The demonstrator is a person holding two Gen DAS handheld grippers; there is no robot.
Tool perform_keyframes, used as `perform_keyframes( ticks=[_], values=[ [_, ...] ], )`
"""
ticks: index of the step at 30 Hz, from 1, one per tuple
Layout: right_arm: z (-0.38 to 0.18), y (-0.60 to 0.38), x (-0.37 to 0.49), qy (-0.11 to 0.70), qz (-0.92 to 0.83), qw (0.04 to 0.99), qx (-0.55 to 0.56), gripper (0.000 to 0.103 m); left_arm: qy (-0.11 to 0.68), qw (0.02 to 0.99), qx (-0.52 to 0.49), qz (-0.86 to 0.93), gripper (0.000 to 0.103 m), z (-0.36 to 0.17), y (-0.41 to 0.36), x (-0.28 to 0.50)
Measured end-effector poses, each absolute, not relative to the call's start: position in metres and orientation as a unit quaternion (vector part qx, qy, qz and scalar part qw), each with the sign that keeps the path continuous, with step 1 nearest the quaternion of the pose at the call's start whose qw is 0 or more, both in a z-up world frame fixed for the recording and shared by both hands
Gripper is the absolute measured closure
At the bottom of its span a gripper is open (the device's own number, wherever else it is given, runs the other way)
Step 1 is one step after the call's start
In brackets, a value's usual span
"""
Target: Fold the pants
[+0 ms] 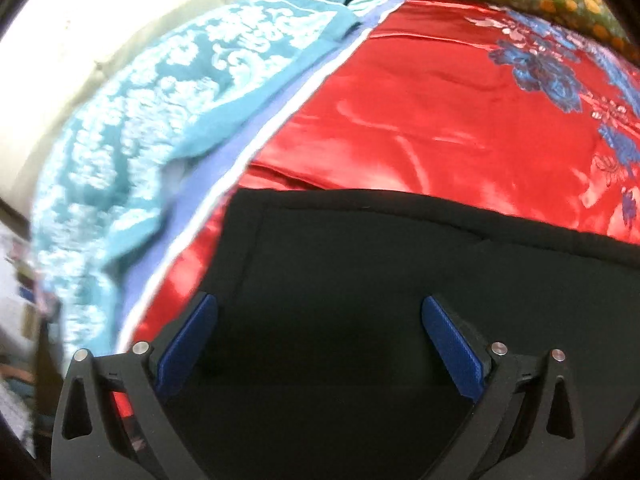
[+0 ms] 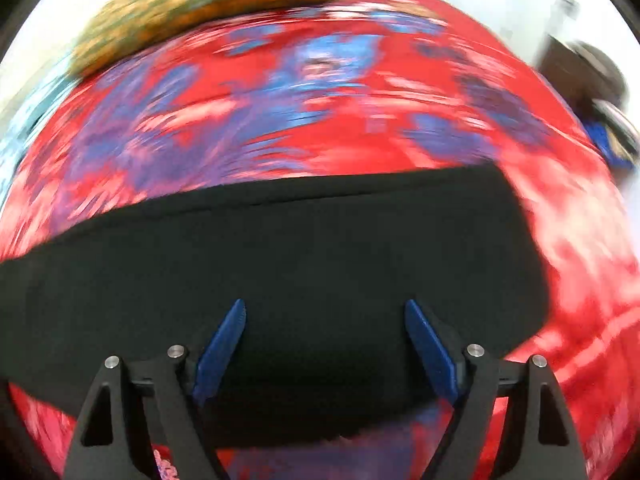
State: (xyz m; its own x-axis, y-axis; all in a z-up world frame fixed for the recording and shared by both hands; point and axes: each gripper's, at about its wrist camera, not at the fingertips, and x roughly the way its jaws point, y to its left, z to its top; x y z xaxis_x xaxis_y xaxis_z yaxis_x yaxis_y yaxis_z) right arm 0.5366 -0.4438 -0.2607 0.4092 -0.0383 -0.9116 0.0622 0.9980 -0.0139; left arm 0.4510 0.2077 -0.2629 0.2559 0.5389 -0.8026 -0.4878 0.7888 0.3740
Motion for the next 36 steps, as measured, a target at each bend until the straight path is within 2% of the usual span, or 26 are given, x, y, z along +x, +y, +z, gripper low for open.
perform_keyframes(
  ticks=[4, 7, 9, 11, 13, 15, 18, 24, 25, 26, 29, 33, 36],
  values=[
    [-0.210, -0.425, 0.481, 0.500, 0.017, 0.865, 0.033, 0.022, 0.513, 0.819, 0.029, 0.255, 0.001, -0.237, 0.172, 0.414],
    [-0.184, -0.379, 0.404, 0.484, 0.087, 0.868, 0.060, 0.019, 0.519, 0.838, 0.049, 0.163, 0.001, -0.231, 0.123, 0.362],
    [-0.190, -0.338, 0.341, 0.497, 0.137, 0.855, 0.067, 0.017, 0.528, 0.840, 0.076, 0.100, 0.001, -0.241, 0.081, 0.323],
    [-0.218, -0.306, 0.281, 0.533, 0.159, 0.829, 0.058, 0.017, 0.548, 0.825, 0.121, 0.060, 0.001, -0.266, 0.043, 0.290],
    [-0.249, -0.300, 0.240, 0.573, 0.145, 0.805, 0.054, 0.019, 0.512, 0.843, 0.148, 0.073, 0.001, -0.270, 0.029, 0.266],
    [-0.255, -0.315, 0.205, 0.550, 0.131, 0.824, 0.032, 0.024, 0.518, 0.839, 0.151, 0.069, 0.001, -0.269, 0.031, 0.258],
    [-0.257, -0.360, 0.185, 0.556, 0.052, 0.829, -0.003, 0.017, 0.546, 0.825, 0.127, 0.075, 0.000, -0.265, 0.054, 0.256],
    [-0.260, -0.506, 0.152, 0.548, -0.125, 0.823, 0.084, 0.017, 0.555, 0.817, 0.088, 0.126, 0.000, -0.266, 0.106, 0.255],
    [-0.260, -0.522, 0.146, 0.545, -0.140, 0.820, 0.104, 0.020, 0.557, 0.815, 0.086, 0.138, 0.000, -0.265, 0.109, 0.252],
    [-0.257, -0.535, 0.138, 0.533, -0.136, 0.824, 0.138, 0.030, 0.559, 0.812, 0.085, 0.147, 0.000, -0.264, 0.114, 0.251],
    [-0.231, -0.536, 0.127, 0.535, -0.191, 0.812, 0.131, 0.033, 0.569, 0.801, 0.087, 0.165, 0.002, -0.257, 0.118, 0.243],
    [-0.128, -0.503, 0.085, 0.422, -0.210, 0.876, 0.101, 0.032, 0.524, 0.842, 0.048, 0.118, 0.001, -0.194, 0.117, 0.211],
    [-0.034, -0.463, 0.042, 0.313, -0.241, 0.919, 0.020, 0.016, 0.469, 0.879, 0.030, 0.077, 0.001, -0.131, 0.112, 0.182]
  ],
)
